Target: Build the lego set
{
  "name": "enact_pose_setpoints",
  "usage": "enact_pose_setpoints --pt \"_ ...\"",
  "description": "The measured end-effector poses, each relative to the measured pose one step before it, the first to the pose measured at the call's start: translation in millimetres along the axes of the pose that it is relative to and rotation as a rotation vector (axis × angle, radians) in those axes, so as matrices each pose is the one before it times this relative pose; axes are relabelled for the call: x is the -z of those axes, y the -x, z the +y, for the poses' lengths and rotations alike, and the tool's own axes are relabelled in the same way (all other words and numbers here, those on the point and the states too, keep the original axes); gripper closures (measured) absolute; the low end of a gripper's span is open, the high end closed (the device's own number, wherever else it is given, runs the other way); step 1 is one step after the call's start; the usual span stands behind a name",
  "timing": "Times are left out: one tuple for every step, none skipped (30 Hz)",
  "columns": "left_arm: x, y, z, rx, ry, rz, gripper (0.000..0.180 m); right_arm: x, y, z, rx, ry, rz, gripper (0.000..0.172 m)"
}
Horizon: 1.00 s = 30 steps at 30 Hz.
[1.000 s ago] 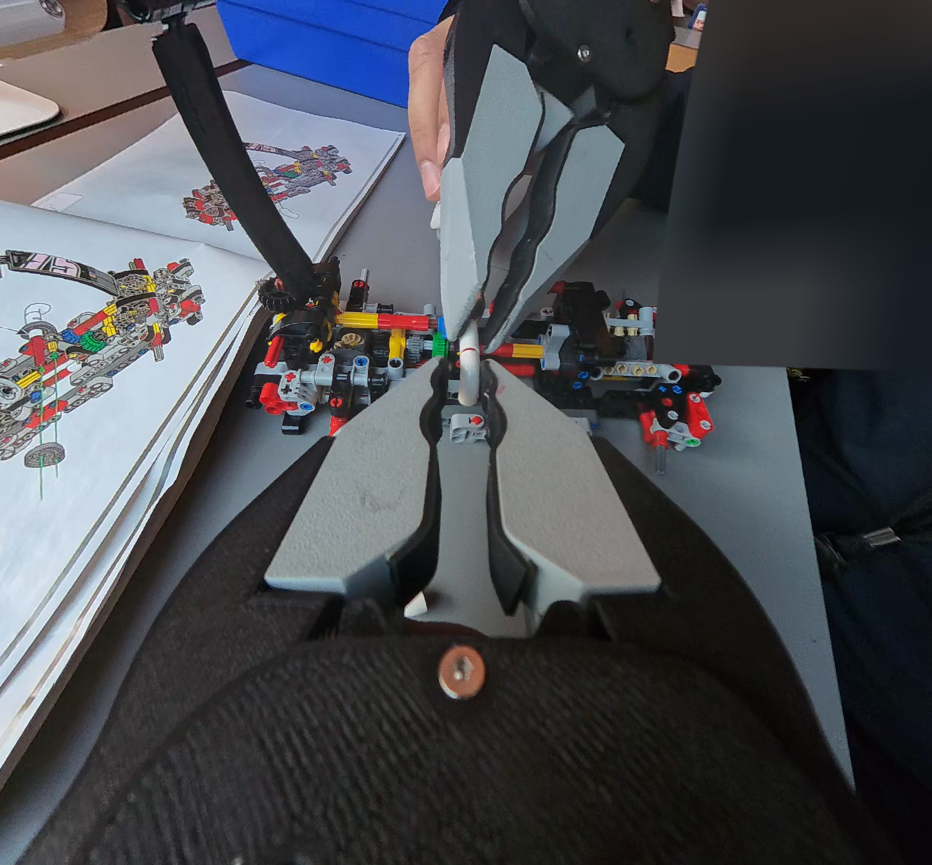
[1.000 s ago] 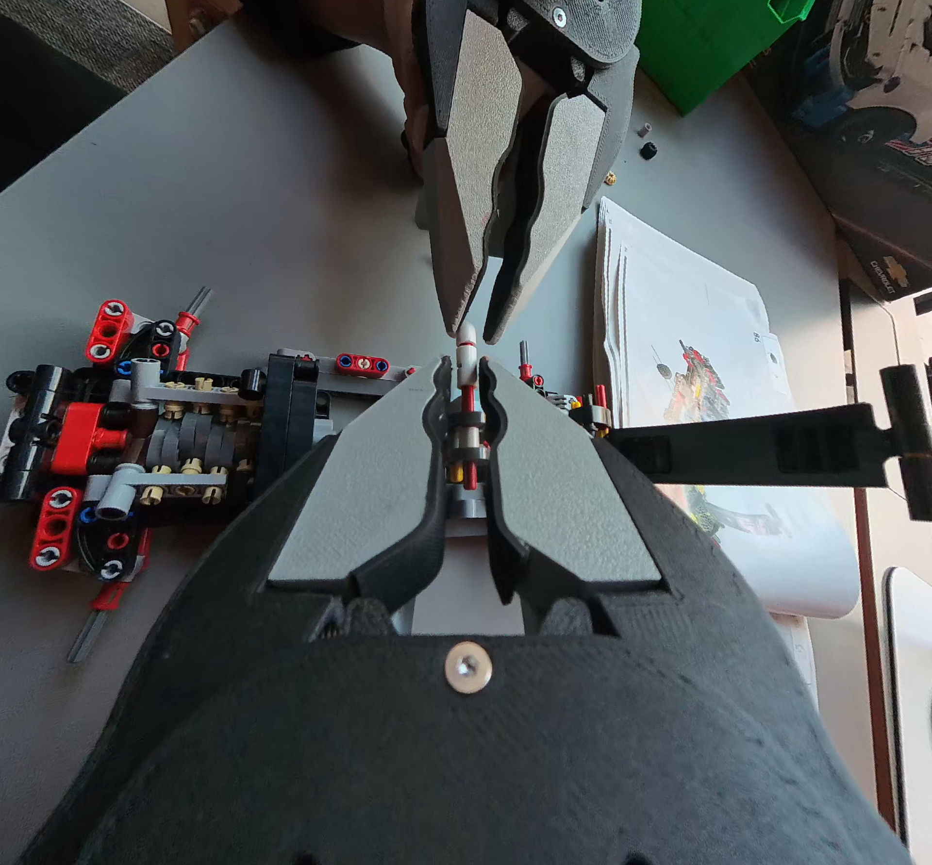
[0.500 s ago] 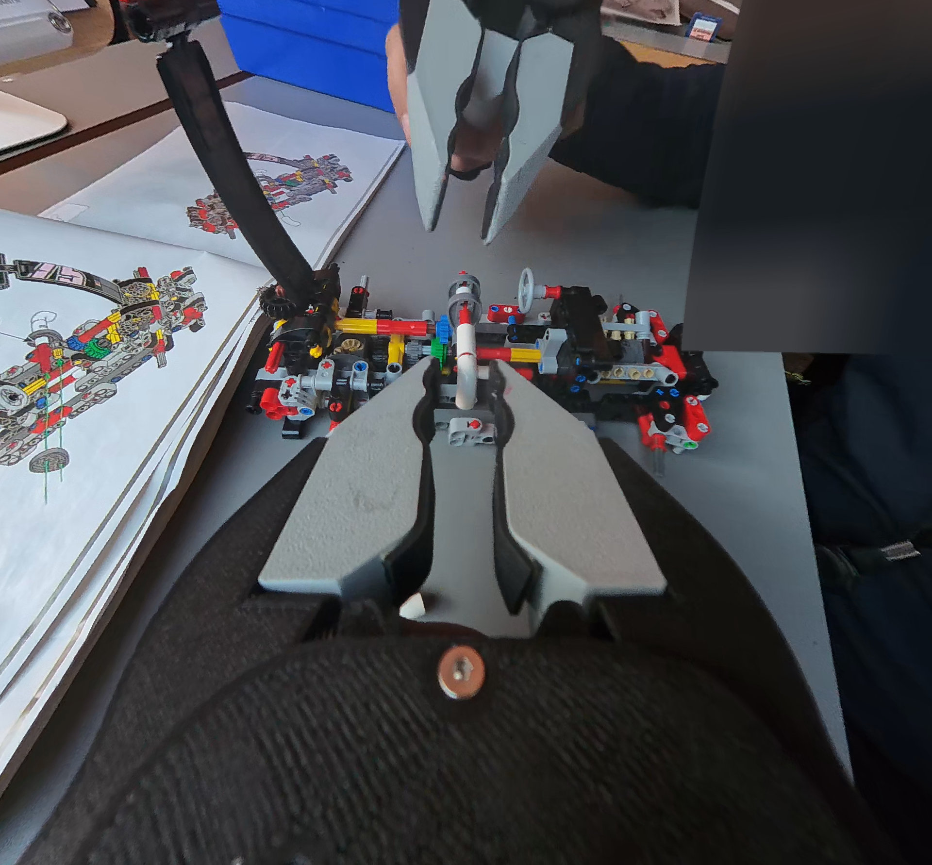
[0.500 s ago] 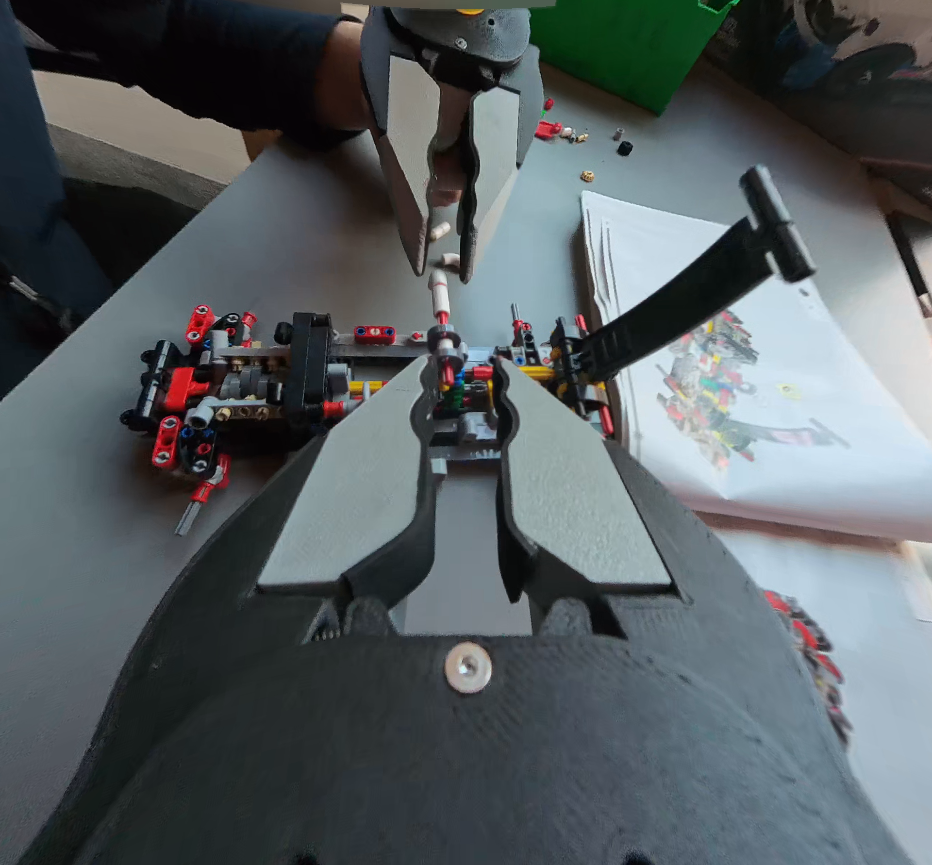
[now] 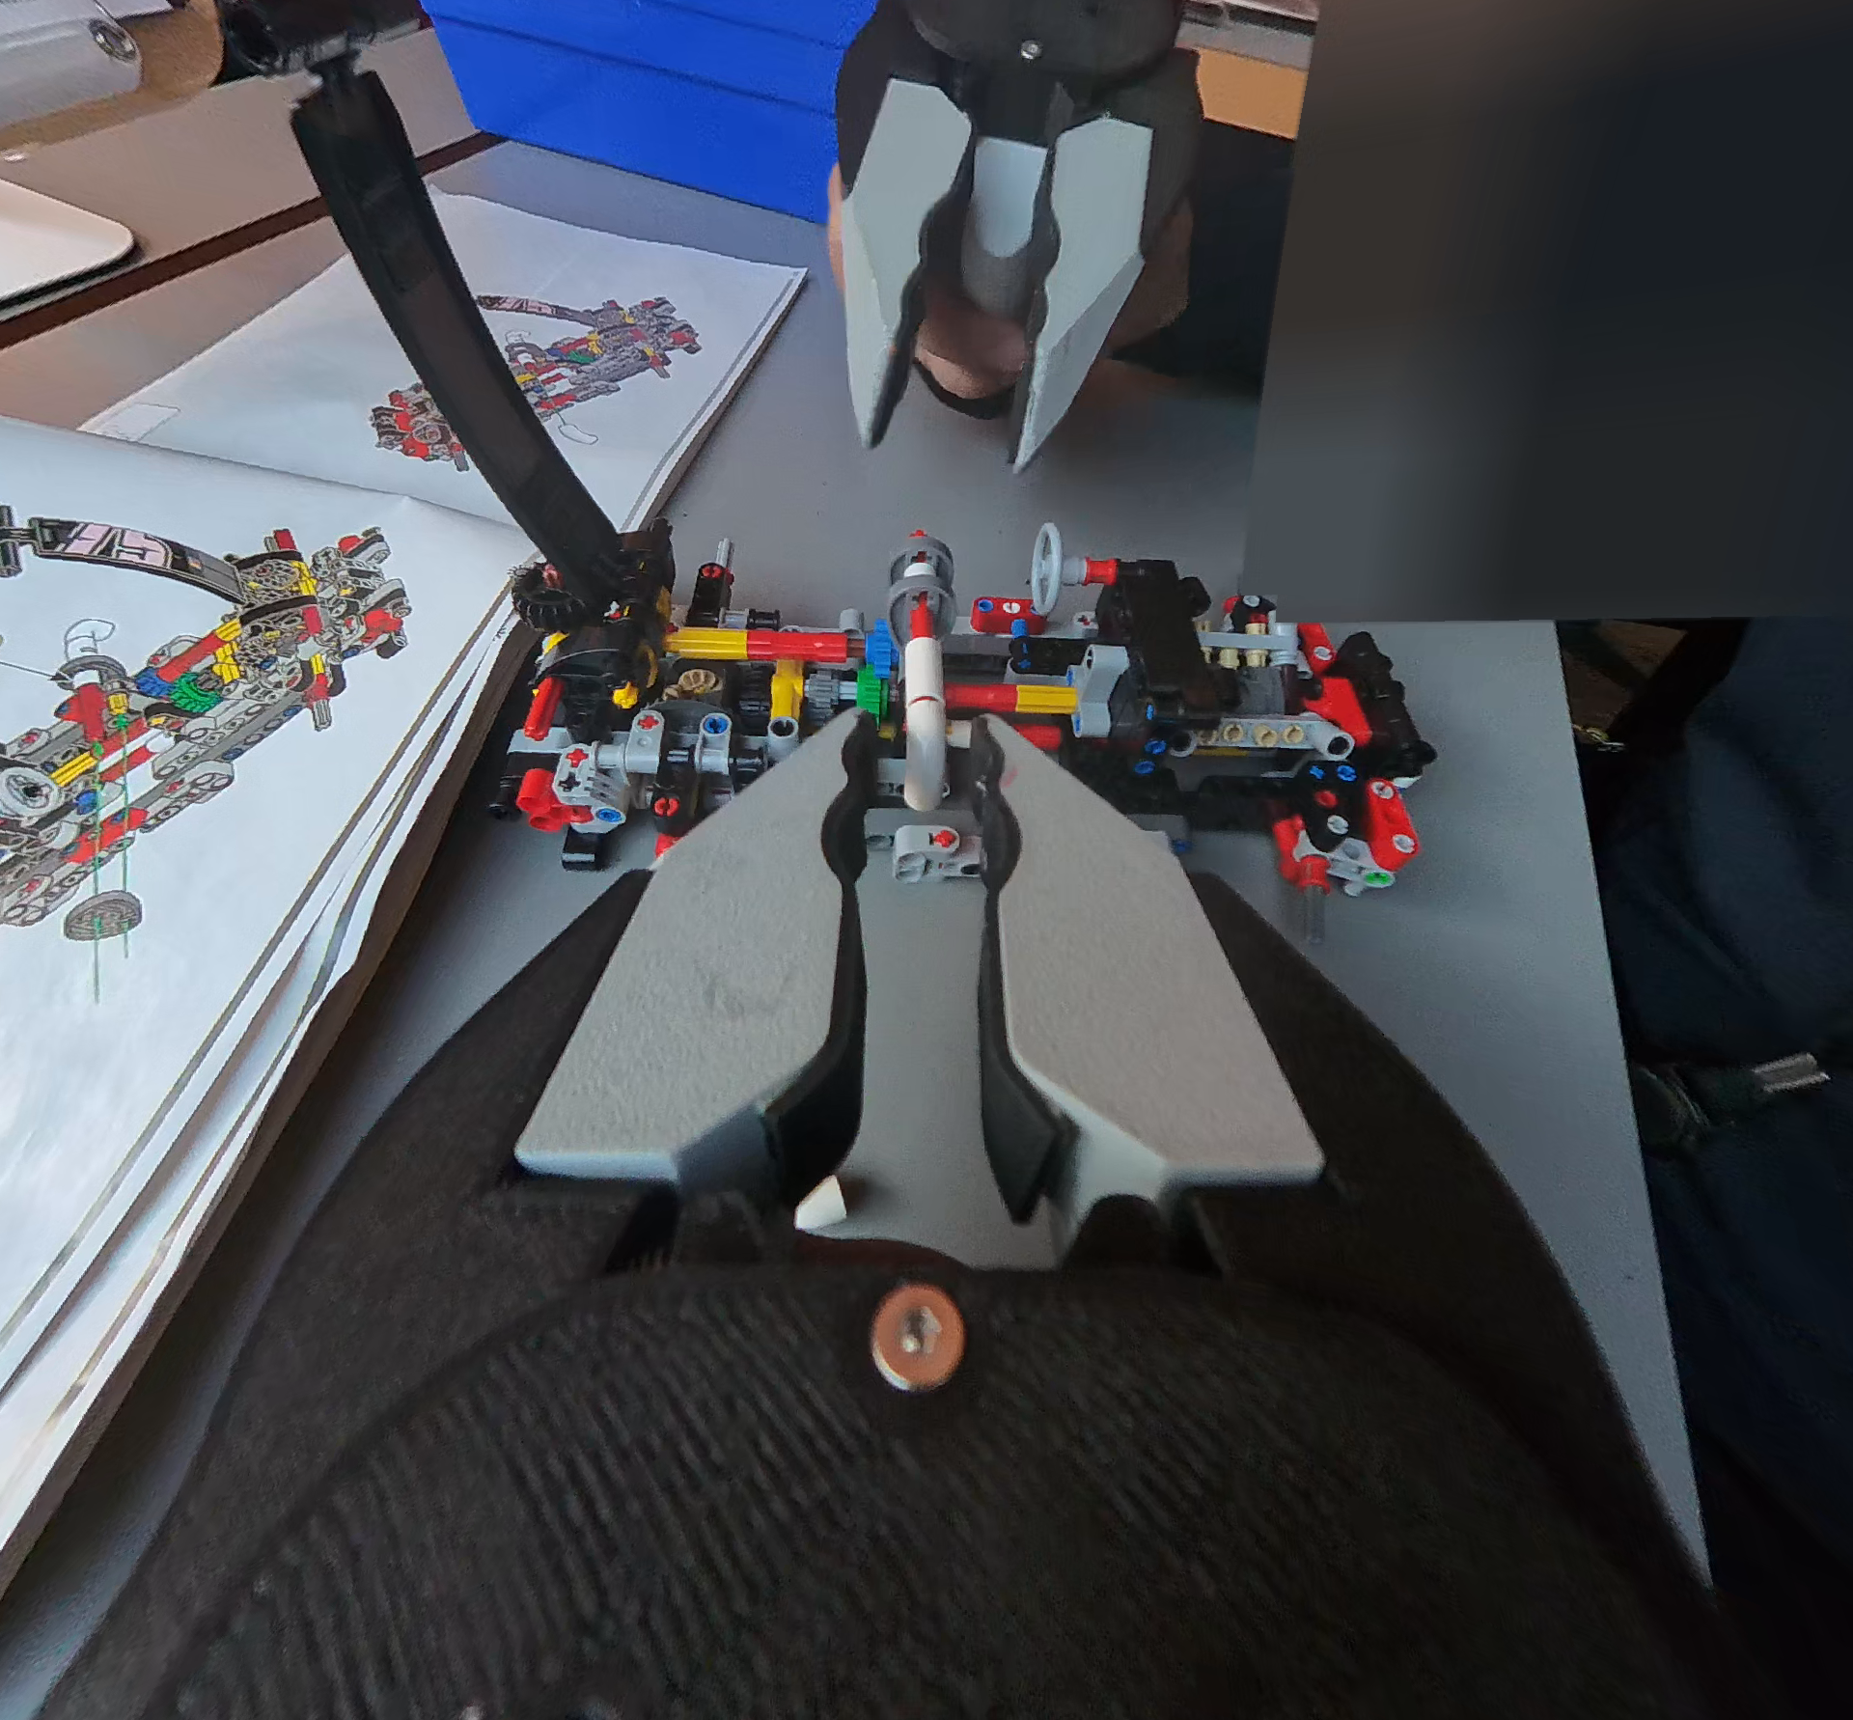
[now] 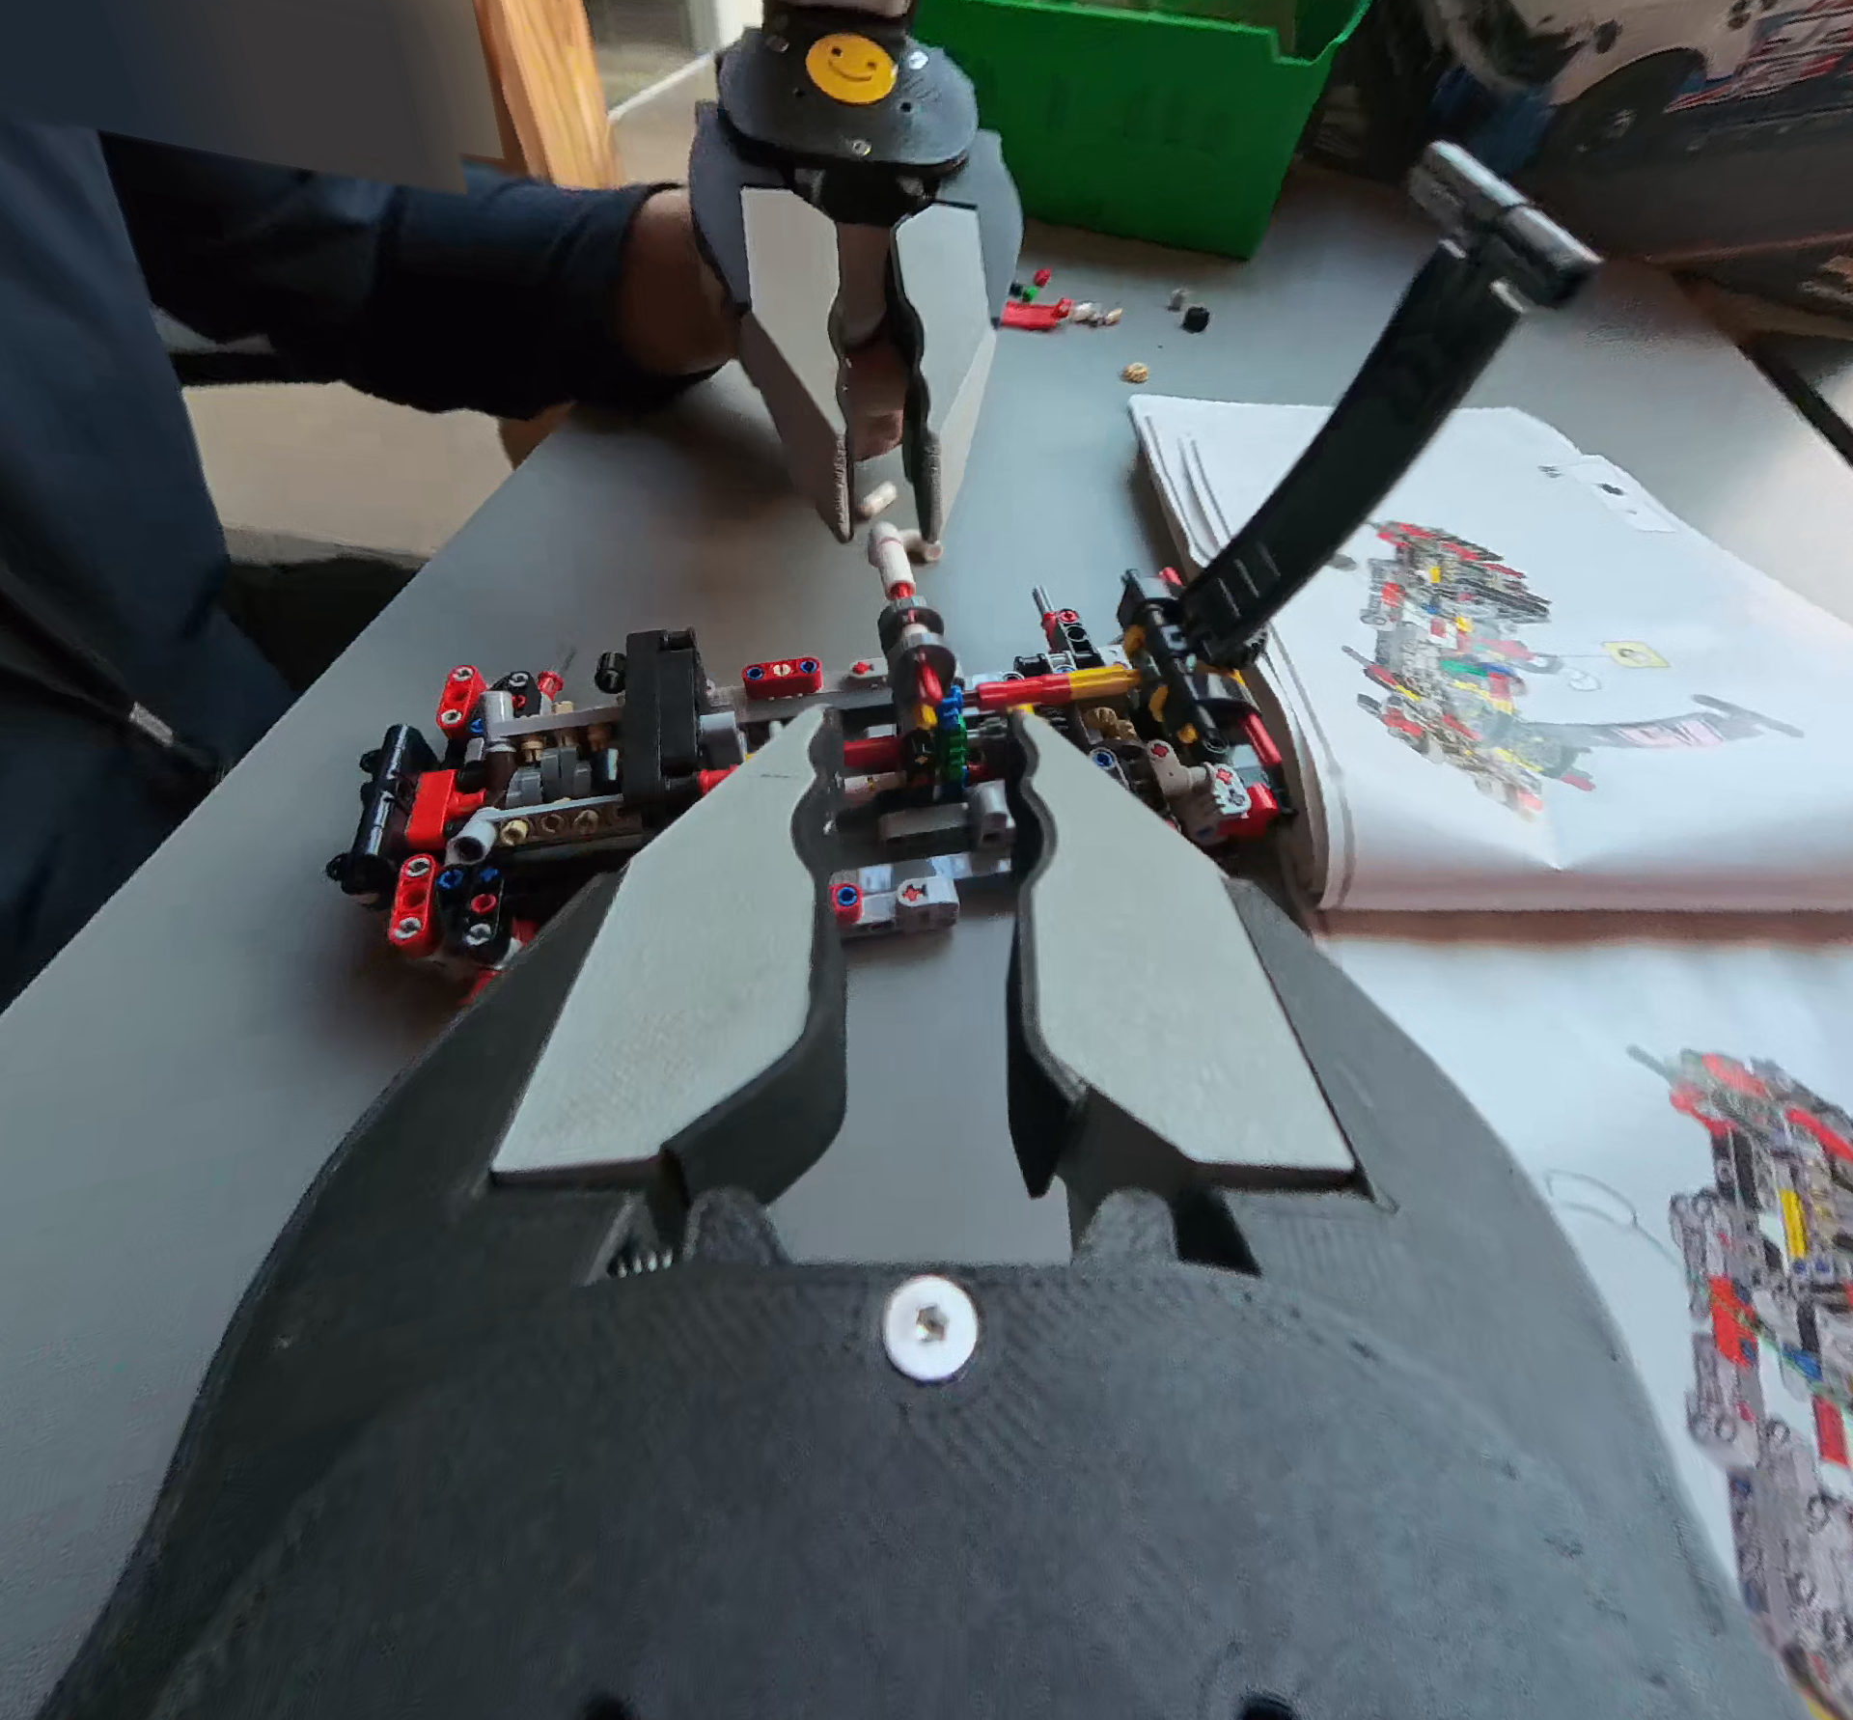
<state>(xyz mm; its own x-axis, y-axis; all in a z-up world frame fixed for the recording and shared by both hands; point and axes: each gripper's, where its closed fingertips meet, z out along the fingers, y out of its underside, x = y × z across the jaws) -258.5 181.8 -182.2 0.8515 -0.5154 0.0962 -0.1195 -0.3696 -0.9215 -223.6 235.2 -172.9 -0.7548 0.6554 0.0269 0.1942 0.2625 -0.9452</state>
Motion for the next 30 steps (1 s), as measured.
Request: enact_pose_setpoints --pt "0.60 -0.09 -0.81 -0.0007 -0.0038 -0.0008 0.165 4.49 0.55 2.58 -0.0104 -0.0097 0.0184 0.143" --pt "0.32 -0.36 -0.79 -0.0010 -0.0036 0.0009 0.165 3.94 0.07 4.68 -0.0039 0.0097 0.0216 0.142" --pt "0.15 -0.65 -0.47 -0.0003 -0.0021 0.0029 0.165 3.22 0.05 3.69 0.0030 0.0087 0.0219 0.142" --pt "-0.20 -0.52 0.19 0.0002 0.0014 0.0032 0.165 2.15 0.29 1.59 0.0035 -0.0018 0.0174 0.141" --pt "-0.45 -0.34 0.64 -0.0002 0.0043 0.0015 0.164 0.80 1.12 0.51 0.0022 -0.0026 0.0057 0.142" --pt "-0.43 -0.09 0.74 -0.0022 0.0049 -0.0008 0.164 -0.75 1.13 0.85 0.0029 0.0074 -0.0023 0.142" --pt "-0.43 -0.36 0.60 -0.0035 0.0035 0.0004 0.164 -1.69 1.40 0.83 0.0072 0.0101 -0.0078 0.141" --pt "-0.22 -0.38 0.62 -0.0022 0.0032 0.0014 0.164 -2.35 -0.15 0.36 0.0048 0.0053 0.0009 0.141" --pt "-0.27 0.26 0.76 -0.0011 0.0039 -0.0017 0.164 -2.32 -0.44 1.17 0.0040 0.0068 0.0026 0.144" --pt "-0.02 0.44 0.49 -0.0009 0.0026 -0.0028 0.164 -2.09 -0.66 2.00 0.0038 0.0106 0.0040 0.147" --pt "0.09 0.60 0.08 -0.0002 -0.0004 -0.0023 0.165 -1.78 0.79 1.23 0.0035 0.0079 -0.0049 0.148" --pt "0.28 0.18 -0.44 0.0006 -0.0029 0.0006 0.166 -1.20 0.68 0.05 0.0019 0.0039 -0.0048 0.148" --pt "0.17 0.03 -0.39 0.0019 -0.0029 0.0014 0.167 -0.90 0.27 -1.04 0.0018 -0.0050 -0.0024 0.149" --pt "-0.04 0.20 -0.21 0.0015 -0.0014 0.0010 0.168 -0.86 0.32 -1.21 0.0016 -0.0059 -0.0042 0.151" --pt "-0.19 -0.23 0.32 -0.0007 0.0007 0.0020 0.168 -0.90 0.19 -0.88 -0.0005 -0.0040 -0.0042 0.151" --pt "-0.32 -0.44 0.36 -0.0028 0.0021 0.0015 0.169 -1.02 -0.10 -0.55 -0.0021 -0.0009 -0.0040 0.152" --pt "-0.54 -0.52 0.56 -0.0051 0.0035 0.0011 0.171 -1.23 -0.24 -0.48 -0.0024 -0.0006 -0.0033 0.153" --pt "-0.64 -0.74 0.68 -0.0068 0.0047 0.0002 0.171 -1.18 -0.03 -0.40 -0.0019 0.0001 -0.0041 0.153" --pt "-0.66 -0.25 0.49 -0.0066 0.0042 -0.0025 0.171 -1.35 -0.02 -0.55 -0.0003 -0.0006 -0.0050 0.153" --pt "-0.44 -0.28 0.41 -0.0042 0.0029 -0.0024 0.170 -1.59 0.11 -0.87 0.0006 -0.0017 -0.0061 0.153" --pt "-0.36 -0.10 0.20 -0.0004 0.0011 -0.0006 0.170 -1.83 -0.09 -0.93 0.0022 -0.0013 -0.0046 0.153" --pt "-0.23 -0.14 -0.03 0.0026 -0.0002 0.0015 0.170 -1.96 -0.61 -0.88 0.0047 -0.0004 -0.0017 0.152" --pt "-0.23 -0.03 -0.12 0.0029 -0.0009 0.0012 0.170 -2.15 -0.38 -0.77 0.0060 0.0003 -0.0036 0.153" --pt "-0.08 -0.13 -0.31 0.0012 -0.0014 0.0013 0.170 -2.02 -0.20 -0.89 0.0047 -0.0004 -0.0053 0.153" --pt "-0.02 0.08 -0.12 0.0003 -0.0010 -0.0001 0.170 -1.78 -0.14 -0.95 0.0032 -0.0018 -0.0055 0.153" --pt "-0.15 -0.04 -0.18 0.0009 -0.0010 0.0002 0.170 -1.43 -0.11 -1.31 0.0032 -0.0043 -0.0052 0.152" --pt "-0.14 -0.13 -0.17 0.0012 -0.0009 0.0007 0.170 -1.06 -0.25 -1.22 0.0035 -0.0047 -0.0041 0.152" --pt "-0.16 -0.06 -0.20 0.0008 -0.0011 0.0004 0.170 -0.78 -0.83 -0.75 0.0026 -0.0037 -0.0023 0.151" --pt "-0.09 0.16 -0.16 0.0011 -0.0010 -0.0007 0.170 -0.57 -0.88 -0.54 0.0013 -0.0028 -0.0032 0.151" --pt "-0.02 0.55 0.06 0.0025 -0.0011 -0.0023 0.171 -0.51 -0.63 -1.00 0.0007 -0.0053 -0.0068 0.150"
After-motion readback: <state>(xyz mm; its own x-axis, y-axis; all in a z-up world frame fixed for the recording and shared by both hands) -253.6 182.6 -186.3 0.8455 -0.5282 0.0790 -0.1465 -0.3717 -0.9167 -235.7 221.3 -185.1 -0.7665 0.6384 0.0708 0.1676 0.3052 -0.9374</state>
